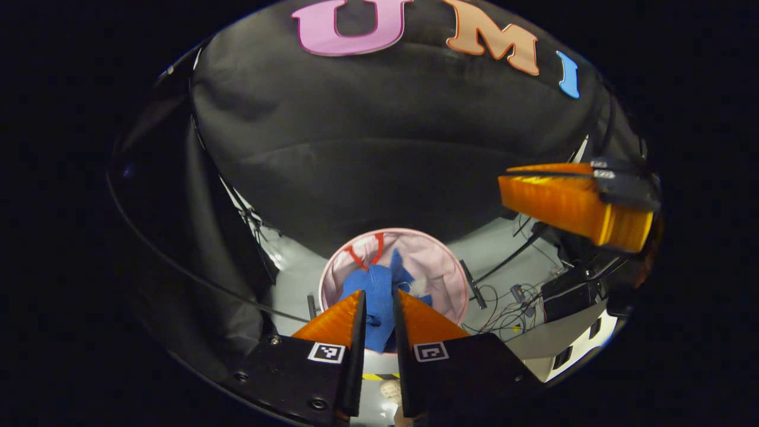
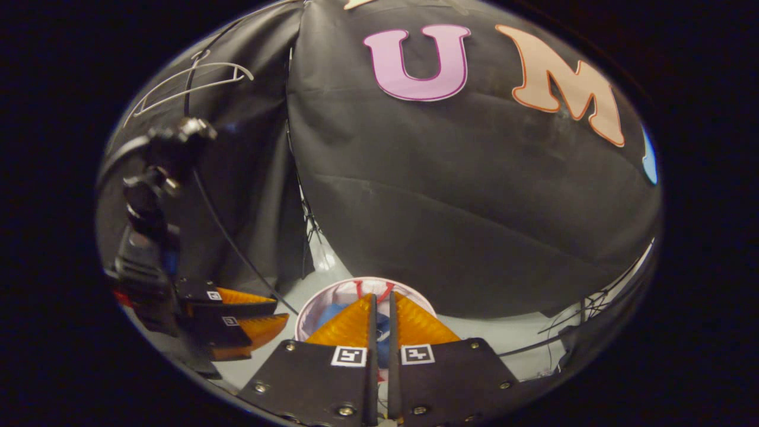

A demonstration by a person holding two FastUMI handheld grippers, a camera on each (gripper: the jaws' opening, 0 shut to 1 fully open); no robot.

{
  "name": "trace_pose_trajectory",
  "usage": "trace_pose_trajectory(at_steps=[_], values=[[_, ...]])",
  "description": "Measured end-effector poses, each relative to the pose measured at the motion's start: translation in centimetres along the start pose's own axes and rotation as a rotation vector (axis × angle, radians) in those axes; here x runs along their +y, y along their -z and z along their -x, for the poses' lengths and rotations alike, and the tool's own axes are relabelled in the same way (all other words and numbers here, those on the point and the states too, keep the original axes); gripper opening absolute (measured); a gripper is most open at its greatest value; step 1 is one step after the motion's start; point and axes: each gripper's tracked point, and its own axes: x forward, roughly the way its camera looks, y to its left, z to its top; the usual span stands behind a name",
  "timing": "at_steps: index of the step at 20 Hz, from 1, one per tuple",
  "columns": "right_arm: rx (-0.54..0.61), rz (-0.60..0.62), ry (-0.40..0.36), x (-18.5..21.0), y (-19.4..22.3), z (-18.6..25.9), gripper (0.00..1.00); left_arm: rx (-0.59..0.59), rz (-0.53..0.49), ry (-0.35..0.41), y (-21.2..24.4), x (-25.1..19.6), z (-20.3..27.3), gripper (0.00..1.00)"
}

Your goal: Grasp the clothes on the hanger with both hands and then place them into the laundry hamper below.

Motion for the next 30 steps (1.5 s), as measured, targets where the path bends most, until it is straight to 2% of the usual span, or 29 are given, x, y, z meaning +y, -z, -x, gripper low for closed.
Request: trace_pose_trajectory(at_steps=[7,15,16,18,19,20,21,22,23,25,27,30], values=[[0.06,-0.021,0.004,0.0,2.9,-0.5,0.07,0.072,0.065,0.008,0.4,0.8,-0.4,0.28],[0.115,-0.044,0.008,0.0,4.9,-0.4,0.07,0.048,0.094,-0.018,-2.6,0.9,0.8,0.27],[0.12,-0.059,0.0,0.1,5.0,-0.3,0.07,0.043,0.104,-0.023,-3.1,0.9,1.1,0.27],[0.128,-0.073,-0.005,0.2,5.3,-0.1,0.08,0.034,0.122,-0.028,-3.5,0.2,0.7,0.34],[0.125,-0.075,-0.013,0.4,5.3,-0.1,0.13,0.031,0.128,-0.034,-3.6,-0.2,0.8,0.48],[0.123,-0.077,-0.024,0.5,5.3,0.0,0.25,0.023,0.132,-0.043,-4.0,-0.3,0.8,0.5],[0.12,-0.075,-0.022,0.4,5.3,0.3,0.4,0.015,0.136,-0.052,-4.1,-0.3,0.9,0.67],[0.111,-0.077,-0.025,0.4,5.0,0.6,0.55,0.006,0.14,-0.061,-4.4,-0.3,1.1,0.71],[0.104,-0.074,-0.015,0.2,4.7,1.0,0.67,-0.007,0.141,-0.075,-4.5,0.3,1.9,0.84],[0.076,-0.081,-0.003,-0.4,3.8,1.8,1.0,-0.04,0.143,-0.1,-5.4,1.1,2.8,0.98],[0.038,-0.073,0.019,-0.9,2.4,3.2,1.0,-0.1,0.14,-0.107,-7.1,0.9,4.3,0.99],[-0.074,-0.052,0.058,-2.0,-2.4,6.4,1.0,-0.238,0.119,-0.124,-11.3,1.3,7.5,0.99]])
